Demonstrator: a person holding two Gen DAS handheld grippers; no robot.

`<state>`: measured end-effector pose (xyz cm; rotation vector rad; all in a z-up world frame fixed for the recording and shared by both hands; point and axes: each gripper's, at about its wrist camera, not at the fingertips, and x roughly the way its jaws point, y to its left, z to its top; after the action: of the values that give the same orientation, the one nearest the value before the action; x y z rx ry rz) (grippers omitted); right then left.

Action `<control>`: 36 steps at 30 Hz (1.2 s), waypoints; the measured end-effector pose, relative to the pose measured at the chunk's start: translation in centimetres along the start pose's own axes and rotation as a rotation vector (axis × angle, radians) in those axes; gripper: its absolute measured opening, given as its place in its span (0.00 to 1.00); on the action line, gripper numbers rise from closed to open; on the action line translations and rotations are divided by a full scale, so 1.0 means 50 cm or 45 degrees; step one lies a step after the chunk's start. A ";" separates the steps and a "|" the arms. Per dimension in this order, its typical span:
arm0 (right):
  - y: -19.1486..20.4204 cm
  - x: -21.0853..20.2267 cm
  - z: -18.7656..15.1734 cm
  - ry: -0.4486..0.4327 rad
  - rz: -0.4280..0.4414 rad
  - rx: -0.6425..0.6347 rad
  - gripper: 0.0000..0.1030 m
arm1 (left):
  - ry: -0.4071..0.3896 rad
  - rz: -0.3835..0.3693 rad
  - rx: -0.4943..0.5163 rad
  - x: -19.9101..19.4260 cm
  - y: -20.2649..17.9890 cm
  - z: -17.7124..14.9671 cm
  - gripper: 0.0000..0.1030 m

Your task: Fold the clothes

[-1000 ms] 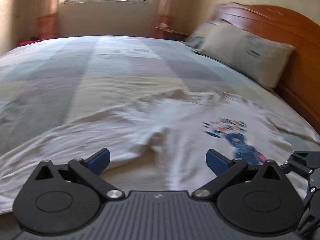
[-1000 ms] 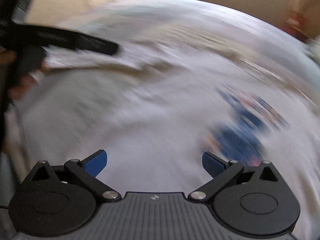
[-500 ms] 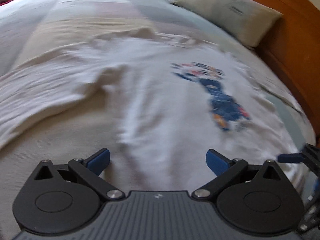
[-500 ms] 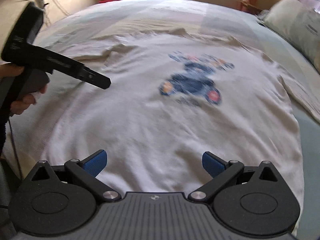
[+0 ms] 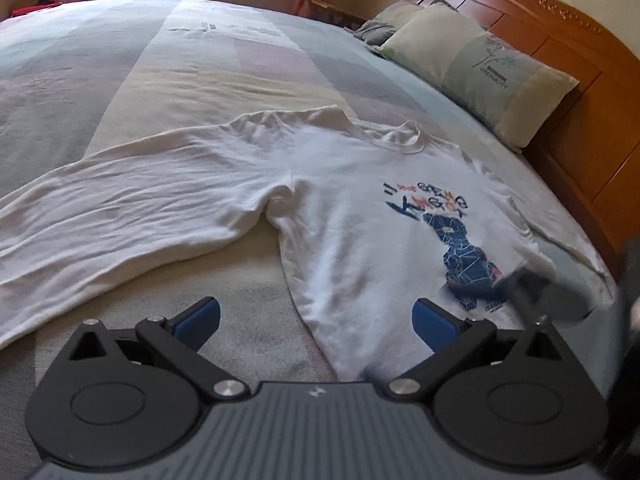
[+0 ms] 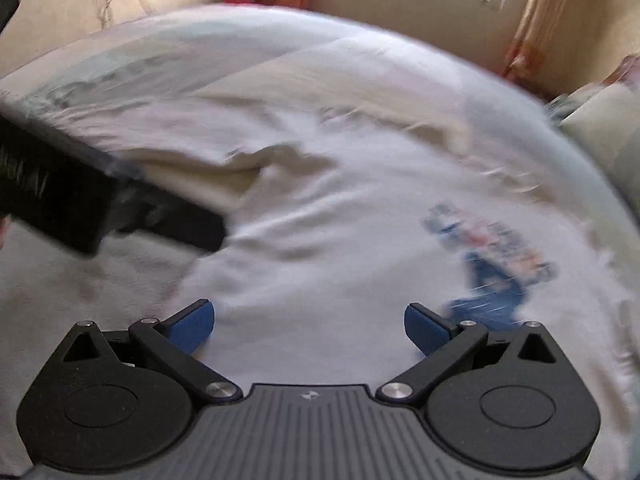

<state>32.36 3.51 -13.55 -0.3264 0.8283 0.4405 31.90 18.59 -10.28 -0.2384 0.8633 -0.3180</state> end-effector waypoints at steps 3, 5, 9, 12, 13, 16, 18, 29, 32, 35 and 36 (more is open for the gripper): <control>0.021 -0.021 -0.014 0.005 0.004 -0.010 1.00 | -0.013 -0.004 -0.006 -0.007 0.002 0.000 0.99; 0.013 -0.044 -0.018 0.033 0.141 -0.007 1.00 | -0.017 0.001 -0.002 -0.010 0.000 -0.001 0.99; 0.018 -0.078 -0.036 0.004 0.057 -0.046 1.00 | -0.021 0.010 0.007 -0.013 -0.005 -0.002 0.99; 0.033 -0.065 -0.062 0.101 0.057 -0.069 1.00 | -0.024 0.018 0.019 -0.012 -0.011 -0.001 0.99; 0.036 -0.072 -0.074 0.100 0.066 -0.063 1.00 | -0.026 0.021 0.023 -0.012 -0.013 -0.001 0.99; 0.037 -0.115 -0.098 0.136 0.134 -0.087 1.00 | -0.022 0.037 0.030 -0.007 -0.015 0.000 0.99; 0.031 -0.148 -0.117 0.101 0.111 -0.078 1.00 | -0.020 0.042 0.037 -0.006 -0.019 0.000 0.99; 0.011 -0.232 -0.232 0.059 0.022 -0.030 1.00 | -0.054 0.057 0.230 0.008 -0.151 -0.002 0.99; -0.012 -0.241 -0.257 0.059 -0.150 -0.072 1.00 | -0.070 0.039 0.318 0.025 -0.208 -0.016 0.99; -0.059 -0.248 -0.273 0.051 -0.152 0.074 1.00 | -0.063 0.002 0.379 0.050 -0.247 -0.034 0.99; -0.073 -0.244 -0.279 0.048 -0.142 0.128 1.00 | -0.047 -0.009 0.395 0.060 -0.256 -0.040 0.99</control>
<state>18.08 -8.84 -12.69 -0.2870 0.8615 0.2884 29.91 5.47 -9.42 0.0412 0.7650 -0.4474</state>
